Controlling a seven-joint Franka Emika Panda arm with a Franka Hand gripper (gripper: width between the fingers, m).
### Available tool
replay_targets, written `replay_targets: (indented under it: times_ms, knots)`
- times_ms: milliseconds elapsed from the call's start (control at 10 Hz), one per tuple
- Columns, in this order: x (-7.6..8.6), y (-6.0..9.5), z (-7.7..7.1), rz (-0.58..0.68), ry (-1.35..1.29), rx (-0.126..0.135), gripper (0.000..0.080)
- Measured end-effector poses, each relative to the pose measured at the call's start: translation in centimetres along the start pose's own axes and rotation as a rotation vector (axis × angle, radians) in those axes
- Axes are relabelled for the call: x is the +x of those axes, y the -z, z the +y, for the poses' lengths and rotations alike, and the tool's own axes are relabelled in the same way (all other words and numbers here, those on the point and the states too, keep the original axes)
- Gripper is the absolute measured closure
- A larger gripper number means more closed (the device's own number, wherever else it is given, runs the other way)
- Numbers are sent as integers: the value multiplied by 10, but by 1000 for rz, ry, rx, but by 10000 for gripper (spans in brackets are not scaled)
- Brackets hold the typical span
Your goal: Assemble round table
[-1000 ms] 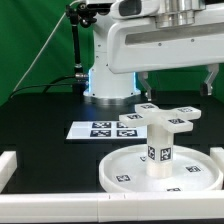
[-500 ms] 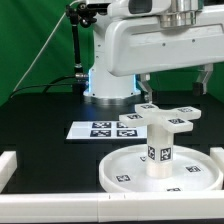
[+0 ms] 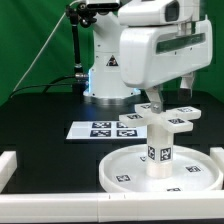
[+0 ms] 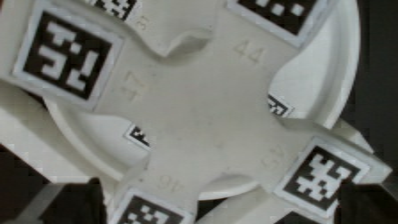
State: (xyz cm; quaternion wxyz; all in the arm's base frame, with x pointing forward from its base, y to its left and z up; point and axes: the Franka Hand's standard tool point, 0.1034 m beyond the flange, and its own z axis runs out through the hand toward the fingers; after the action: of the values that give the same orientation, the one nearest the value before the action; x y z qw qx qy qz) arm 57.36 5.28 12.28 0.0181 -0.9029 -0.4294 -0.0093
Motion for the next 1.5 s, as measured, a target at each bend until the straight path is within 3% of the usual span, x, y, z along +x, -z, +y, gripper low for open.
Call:
replay_targets:
  times_ms: [500,1500]
  knots:
    - [-8,-4,4,-46,425,-15,151]
    - [-18,-15,6,-57,272,-3,151]
